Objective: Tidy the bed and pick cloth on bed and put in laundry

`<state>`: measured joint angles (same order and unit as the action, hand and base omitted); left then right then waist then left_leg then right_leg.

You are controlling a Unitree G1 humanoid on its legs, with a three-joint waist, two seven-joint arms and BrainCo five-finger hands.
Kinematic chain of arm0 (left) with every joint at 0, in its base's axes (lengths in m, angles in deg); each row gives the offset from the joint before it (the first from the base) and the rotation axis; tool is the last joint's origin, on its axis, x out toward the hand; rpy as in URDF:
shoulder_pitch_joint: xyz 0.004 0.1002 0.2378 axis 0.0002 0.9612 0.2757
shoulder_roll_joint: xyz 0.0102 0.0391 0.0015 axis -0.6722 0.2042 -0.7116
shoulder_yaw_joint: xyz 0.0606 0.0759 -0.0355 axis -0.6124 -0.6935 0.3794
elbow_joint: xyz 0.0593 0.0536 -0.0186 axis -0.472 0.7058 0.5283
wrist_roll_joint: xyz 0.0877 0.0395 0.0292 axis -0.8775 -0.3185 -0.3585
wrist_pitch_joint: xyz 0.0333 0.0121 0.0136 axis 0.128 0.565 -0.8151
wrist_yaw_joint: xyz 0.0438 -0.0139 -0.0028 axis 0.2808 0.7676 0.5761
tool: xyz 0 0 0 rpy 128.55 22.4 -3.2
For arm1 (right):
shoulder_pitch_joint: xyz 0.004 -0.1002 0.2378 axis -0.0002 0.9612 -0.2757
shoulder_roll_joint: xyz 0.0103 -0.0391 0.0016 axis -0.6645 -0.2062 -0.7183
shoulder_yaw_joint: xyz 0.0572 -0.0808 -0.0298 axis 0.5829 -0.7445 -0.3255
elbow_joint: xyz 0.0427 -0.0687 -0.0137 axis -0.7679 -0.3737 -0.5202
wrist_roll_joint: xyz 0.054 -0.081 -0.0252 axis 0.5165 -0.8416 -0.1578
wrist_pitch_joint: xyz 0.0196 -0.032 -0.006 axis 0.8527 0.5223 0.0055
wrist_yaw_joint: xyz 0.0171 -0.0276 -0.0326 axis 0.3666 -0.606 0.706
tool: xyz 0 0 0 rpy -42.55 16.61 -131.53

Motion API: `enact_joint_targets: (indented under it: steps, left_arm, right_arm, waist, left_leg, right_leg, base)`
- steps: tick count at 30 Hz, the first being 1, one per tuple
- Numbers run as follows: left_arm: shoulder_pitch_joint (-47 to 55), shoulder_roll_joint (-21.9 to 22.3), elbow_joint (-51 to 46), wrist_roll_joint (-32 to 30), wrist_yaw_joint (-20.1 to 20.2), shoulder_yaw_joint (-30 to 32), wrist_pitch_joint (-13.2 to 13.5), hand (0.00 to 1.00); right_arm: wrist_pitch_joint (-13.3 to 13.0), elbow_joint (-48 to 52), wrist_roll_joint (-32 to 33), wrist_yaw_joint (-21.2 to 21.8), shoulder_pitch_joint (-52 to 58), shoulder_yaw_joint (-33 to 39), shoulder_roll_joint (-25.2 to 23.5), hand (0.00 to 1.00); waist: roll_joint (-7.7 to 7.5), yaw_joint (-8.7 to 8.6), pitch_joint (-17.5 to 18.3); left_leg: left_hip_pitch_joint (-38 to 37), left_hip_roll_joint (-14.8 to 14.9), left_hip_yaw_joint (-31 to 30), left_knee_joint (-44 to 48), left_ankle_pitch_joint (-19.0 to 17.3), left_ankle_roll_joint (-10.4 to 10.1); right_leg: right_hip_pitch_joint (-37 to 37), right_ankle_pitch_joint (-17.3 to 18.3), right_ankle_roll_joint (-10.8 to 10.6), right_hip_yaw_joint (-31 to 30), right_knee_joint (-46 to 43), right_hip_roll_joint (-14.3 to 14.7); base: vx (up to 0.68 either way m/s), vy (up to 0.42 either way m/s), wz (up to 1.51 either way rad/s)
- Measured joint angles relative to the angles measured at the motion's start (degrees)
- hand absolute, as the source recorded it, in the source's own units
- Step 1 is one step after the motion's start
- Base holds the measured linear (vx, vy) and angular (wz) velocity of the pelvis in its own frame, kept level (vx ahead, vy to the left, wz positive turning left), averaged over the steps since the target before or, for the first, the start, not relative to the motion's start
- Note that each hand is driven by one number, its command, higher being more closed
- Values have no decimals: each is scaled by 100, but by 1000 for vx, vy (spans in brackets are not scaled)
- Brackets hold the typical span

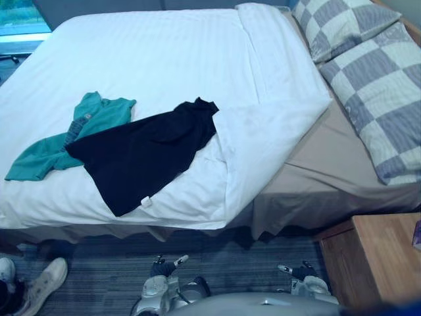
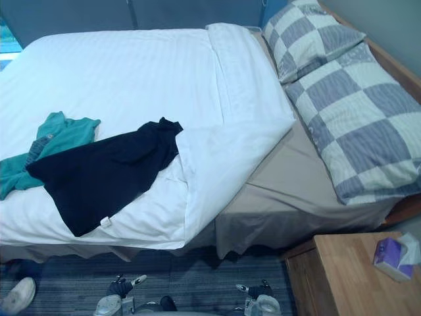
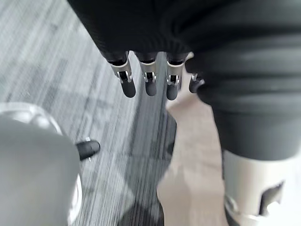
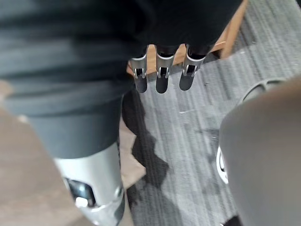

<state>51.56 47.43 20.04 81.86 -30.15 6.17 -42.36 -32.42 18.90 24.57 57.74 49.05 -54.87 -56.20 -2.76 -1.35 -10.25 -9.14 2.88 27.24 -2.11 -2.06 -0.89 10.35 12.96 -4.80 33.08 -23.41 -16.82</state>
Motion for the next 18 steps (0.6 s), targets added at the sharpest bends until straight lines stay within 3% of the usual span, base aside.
enact_joint_targets:
  steps: [1, 2, 3, 4, 5, 8, 9, 12, 18]
  left_arm:
    - [-6, 84, 16, -28, -3, 13, -15, 0]
    - [-11, 61, 30, -59, 1, 9, -34, 0]
    - [-52, 8, 83, -67, 2, 22, -43, 0]
    - [-71, -61, 108, -68, 12, 27, -39, 0]
    - [-90, -185, 112, -76, 29, 39, -33, 0]
    - [-133, 21, 174, -135, 31, 330, -45, 0]
    - [-115, 108, 175, -173, 33, 488, -53, 0]
    - [-106, 255, 153, -307, 38, 720, -52, 0]
    - [-72, 402, 98, -337, 6, 1197, -47, 0]
  right_arm:
    - [-11, 62, 40, 11, 11, 33, 63, 0]
    - [-21, 119, 94, 13, 10, 32, 76, 0]
    - [-26, 199, 151, 39, -2, -51, 61, 0]
    - [-26, 210, 159, 47, 1, -129, 27, 0]
    - [-27, 186, 159, 73, 13, -153, -38, 0]
    - [-43, 155, 221, 88, -14, -54, 4, 0]
    - [-44, 165, 227, 82, -15, 25, 5, 0]
    - [-37, 163, 319, 36, 6, 146, -8, 0]
    - [-32, 258, 1258, -158, 191, 595, -107, 0]
  waist:
    - [170, -78, -2]
    - [211, -114, -25]
    - [246, -141, -84]
    - [164, -117, -98]
    - [-37, -99, -111]
    - [103, -115, -151]
    - [224, -117, -124]
    - [277, -108, -109]
    - [180, -68, -70]
  left_leg:
    - [-3, 95, -215, -27, 16, -25]
    - [8, 157, -310, -50, 24, -35]
    - [14, 326, -442, -77, 134, -151]
    - [17, 330, -484, -96, 189, -228]
    - [-5, 170, -536, -127, 210, -274]
    - [-188, 427, -363, -348, 330, -485]
    - [-218, 512, -225, -348, 321, -523]
    - [-364, 614, 83, -349, 315, -552]
    - [-555, 647, 695, -348, 308, -564]
  right_leg:
    - [-503, 114, 304, -510, -892, -39]
    - [-701, 248, 333, -881, -1106, 85]
    - [-888, 611, 204, -1586, -766, 519]
    - [-964, 488, 218, -1992, -184, 710]
    - [-963, 232, 160, -2175, 338, 663]
    - [-736, 200, 184, -2142, 702, 960]
    - [-642, 121, 215, -2197, 855, 1070]
    - [-452, -58, 222, -2364, 1216, 1231]
    - [-175, -402, 173, -2599, 1792, 1287]
  base:
    - [-7, -12, 69]
    - [-104, 15, 78]
    - [-207, 14, 67]
    - [-294, -20, 61]
    - [-183, -120, 36]
    - [17, -147, -9]
    - [73, -75, -42]
    - [63, -28, -37]
    - [40, 28, -27]
